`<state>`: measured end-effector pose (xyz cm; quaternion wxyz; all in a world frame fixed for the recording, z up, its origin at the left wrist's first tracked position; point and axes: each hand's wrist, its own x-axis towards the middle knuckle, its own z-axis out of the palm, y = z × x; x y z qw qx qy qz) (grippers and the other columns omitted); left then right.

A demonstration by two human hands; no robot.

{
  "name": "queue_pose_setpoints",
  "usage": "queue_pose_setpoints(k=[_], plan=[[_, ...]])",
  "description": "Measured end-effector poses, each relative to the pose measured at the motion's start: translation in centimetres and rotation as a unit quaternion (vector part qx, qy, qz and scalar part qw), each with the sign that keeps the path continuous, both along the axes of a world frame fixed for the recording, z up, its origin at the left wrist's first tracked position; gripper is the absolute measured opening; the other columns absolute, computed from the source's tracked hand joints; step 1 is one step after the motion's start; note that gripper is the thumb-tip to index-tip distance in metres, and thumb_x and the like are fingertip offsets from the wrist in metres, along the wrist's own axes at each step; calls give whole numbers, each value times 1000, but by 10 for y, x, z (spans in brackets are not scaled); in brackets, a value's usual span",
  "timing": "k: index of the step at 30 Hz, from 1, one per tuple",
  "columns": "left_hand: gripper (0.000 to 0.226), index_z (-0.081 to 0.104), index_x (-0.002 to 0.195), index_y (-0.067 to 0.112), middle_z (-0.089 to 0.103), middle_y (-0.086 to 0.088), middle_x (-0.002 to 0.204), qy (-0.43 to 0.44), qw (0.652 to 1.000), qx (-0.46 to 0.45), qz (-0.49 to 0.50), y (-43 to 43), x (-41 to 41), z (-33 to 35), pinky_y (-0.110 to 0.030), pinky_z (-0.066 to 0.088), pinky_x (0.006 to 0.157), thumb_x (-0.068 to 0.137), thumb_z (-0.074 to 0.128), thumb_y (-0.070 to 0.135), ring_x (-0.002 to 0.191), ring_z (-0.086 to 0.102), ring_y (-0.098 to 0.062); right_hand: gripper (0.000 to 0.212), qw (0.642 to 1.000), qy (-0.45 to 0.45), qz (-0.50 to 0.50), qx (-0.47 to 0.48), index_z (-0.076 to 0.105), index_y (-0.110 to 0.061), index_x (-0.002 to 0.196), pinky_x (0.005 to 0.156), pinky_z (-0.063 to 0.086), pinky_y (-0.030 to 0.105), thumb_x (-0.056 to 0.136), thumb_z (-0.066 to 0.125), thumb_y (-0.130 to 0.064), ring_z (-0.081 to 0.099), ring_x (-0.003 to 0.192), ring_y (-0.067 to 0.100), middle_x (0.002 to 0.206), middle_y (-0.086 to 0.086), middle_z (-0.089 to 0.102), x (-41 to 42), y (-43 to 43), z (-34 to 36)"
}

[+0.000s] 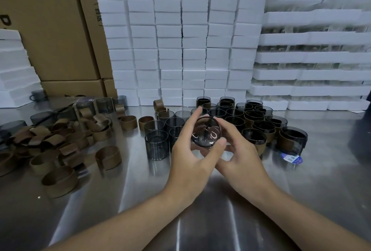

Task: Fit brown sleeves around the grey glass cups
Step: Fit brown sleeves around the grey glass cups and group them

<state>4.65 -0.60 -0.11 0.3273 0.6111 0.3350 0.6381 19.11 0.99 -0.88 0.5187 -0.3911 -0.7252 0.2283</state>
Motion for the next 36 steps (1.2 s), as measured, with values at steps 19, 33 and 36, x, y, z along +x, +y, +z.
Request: queue_pose_setpoints(k=[19, 33, 36], plan=[[40, 73, 134, 21, 76, 2, 131, -56, 998, -33, -8, 12, -1, 0, -32, 51, 111, 104, 46, 27, 128, 69, -14, 48, 997, -30, -47, 49, 65, -52, 126, 83, 47, 11, 80, 79, -58, 69, 106, 5, 114, -26, 75, -4, 2, -3], [49, 68, 133, 15, 79, -8, 124, -54, 988, -131, -65, 14, -2, 6, -26, 60, 95, 94, 72, 44, 118, 75, -20, 67, 995, -49, -79, 38, 44, -62, 151, 79, 47, 16, 89, 71, -63, 65, 105, 7, 116, -22, 65, 1, 7, -9], [62, 76, 121, 10, 82, -15, 111, -83, 977, -184, -64, 18, -7, 8, -23, 61, 76, 98, 54, 64, 104, 81, -24, 65, 993, -90, -63, 50, 31, -74, 154, 79, 48, 21, 98, 63, -64, 61, 111, 1, 112, -29, 50, -1, 3, -9]])
